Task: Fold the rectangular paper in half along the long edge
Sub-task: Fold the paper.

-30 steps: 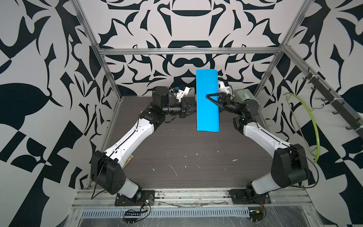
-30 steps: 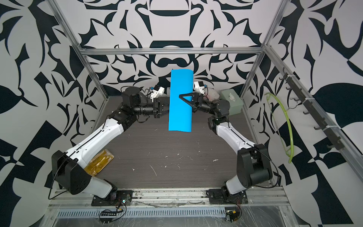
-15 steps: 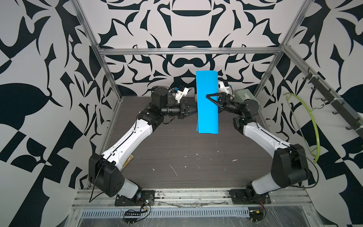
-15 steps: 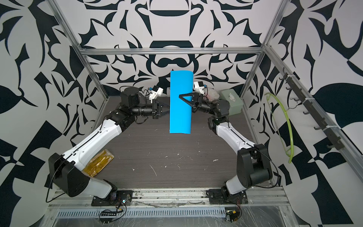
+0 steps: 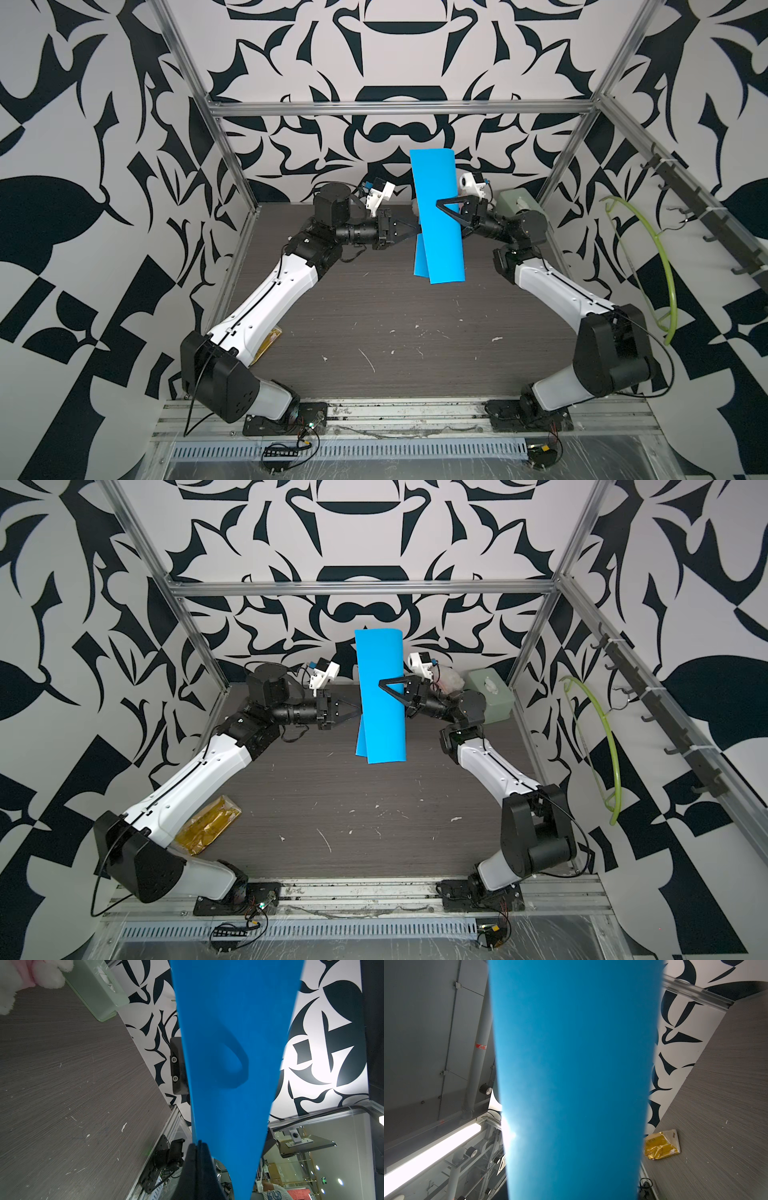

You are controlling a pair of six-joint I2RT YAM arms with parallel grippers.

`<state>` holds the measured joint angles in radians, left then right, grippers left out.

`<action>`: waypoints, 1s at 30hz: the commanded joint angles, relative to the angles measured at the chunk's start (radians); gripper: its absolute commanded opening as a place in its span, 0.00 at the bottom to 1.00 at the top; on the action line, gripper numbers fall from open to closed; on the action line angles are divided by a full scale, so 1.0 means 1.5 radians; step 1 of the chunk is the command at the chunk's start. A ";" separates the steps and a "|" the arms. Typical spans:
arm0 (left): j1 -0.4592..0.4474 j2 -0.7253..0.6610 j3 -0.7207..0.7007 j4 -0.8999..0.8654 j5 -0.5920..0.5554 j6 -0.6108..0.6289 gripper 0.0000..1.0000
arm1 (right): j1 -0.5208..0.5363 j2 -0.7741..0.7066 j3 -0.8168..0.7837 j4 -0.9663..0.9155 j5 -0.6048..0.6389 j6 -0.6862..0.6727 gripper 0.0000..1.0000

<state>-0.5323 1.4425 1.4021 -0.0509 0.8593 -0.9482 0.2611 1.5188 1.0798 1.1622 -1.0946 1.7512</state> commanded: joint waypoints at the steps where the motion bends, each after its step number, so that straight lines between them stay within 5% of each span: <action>1: 0.002 -0.014 -0.007 0.006 0.002 0.006 0.00 | -0.004 -0.020 0.021 0.025 0.018 -0.007 0.54; 17: 0.002 -0.010 -0.038 0.064 -0.011 -0.014 0.00 | -0.001 -0.116 -0.010 -0.216 0.078 -0.208 0.51; 30: 0.001 -0.004 -0.044 0.087 -0.008 -0.023 0.00 | 0.001 -0.121 -0.012 -0.238 0.097 -0.227 0.45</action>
<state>-0.5323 1.4395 1.3582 0.0441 0.8452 -0.9802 0.2615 1.3563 1.0420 0.7727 -0.9695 1.4372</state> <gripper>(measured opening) 0.046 0.447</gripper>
